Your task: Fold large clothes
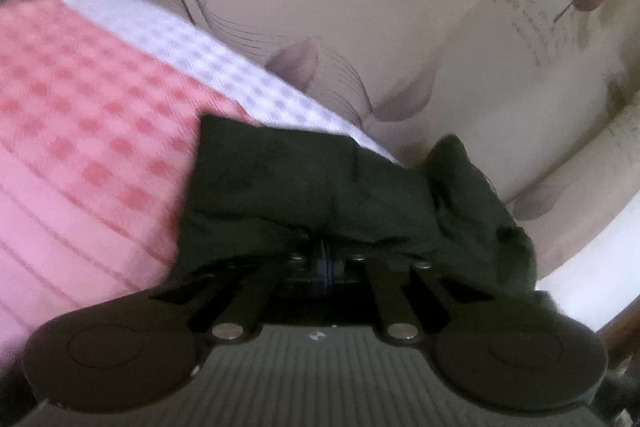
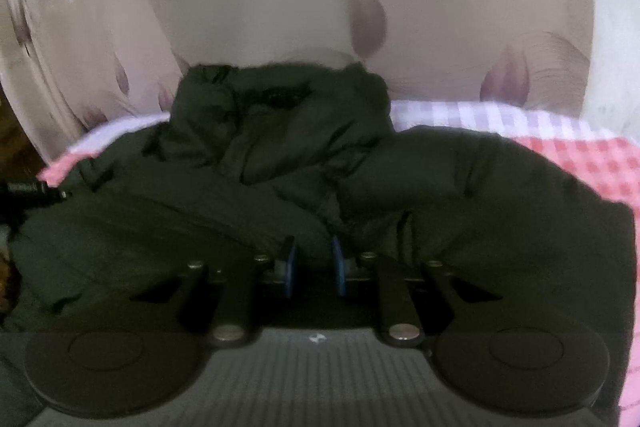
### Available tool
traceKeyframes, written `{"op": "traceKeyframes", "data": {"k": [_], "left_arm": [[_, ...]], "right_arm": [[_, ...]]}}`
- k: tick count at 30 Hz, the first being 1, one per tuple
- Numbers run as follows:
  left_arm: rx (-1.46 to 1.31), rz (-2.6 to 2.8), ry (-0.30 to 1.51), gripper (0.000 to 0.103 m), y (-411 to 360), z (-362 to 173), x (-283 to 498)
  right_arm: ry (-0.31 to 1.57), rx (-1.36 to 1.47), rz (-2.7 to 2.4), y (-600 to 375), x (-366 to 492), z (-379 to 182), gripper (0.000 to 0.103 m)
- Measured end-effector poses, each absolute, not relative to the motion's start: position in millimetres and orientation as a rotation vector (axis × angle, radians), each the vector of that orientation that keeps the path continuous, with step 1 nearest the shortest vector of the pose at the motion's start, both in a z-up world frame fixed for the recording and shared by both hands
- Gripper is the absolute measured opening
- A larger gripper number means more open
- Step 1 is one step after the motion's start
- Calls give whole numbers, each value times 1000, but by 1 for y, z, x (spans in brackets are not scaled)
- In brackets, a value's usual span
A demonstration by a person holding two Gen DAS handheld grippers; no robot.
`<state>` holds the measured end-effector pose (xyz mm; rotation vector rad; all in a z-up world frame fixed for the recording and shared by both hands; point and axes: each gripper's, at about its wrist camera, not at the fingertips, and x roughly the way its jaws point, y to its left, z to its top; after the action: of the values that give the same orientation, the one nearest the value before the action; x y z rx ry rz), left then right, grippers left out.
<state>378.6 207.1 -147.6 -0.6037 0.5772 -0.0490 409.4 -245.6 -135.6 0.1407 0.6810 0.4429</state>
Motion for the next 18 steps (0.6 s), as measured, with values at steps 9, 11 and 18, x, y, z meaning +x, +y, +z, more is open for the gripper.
{"op": "traceKeyframes", "data": {"k": [9,11,18], "left_arm": [[-409,42,612,12,188,-140,382],[-401,43,614,12,188,-139,384],[-167,-30,600,85,177,-87,340]], "right_arm": [[661,2,418,-227,405,-132,17],[705,49,421,-233,410,-125,17],[659,101,342,-283,326,-72,26]]}}
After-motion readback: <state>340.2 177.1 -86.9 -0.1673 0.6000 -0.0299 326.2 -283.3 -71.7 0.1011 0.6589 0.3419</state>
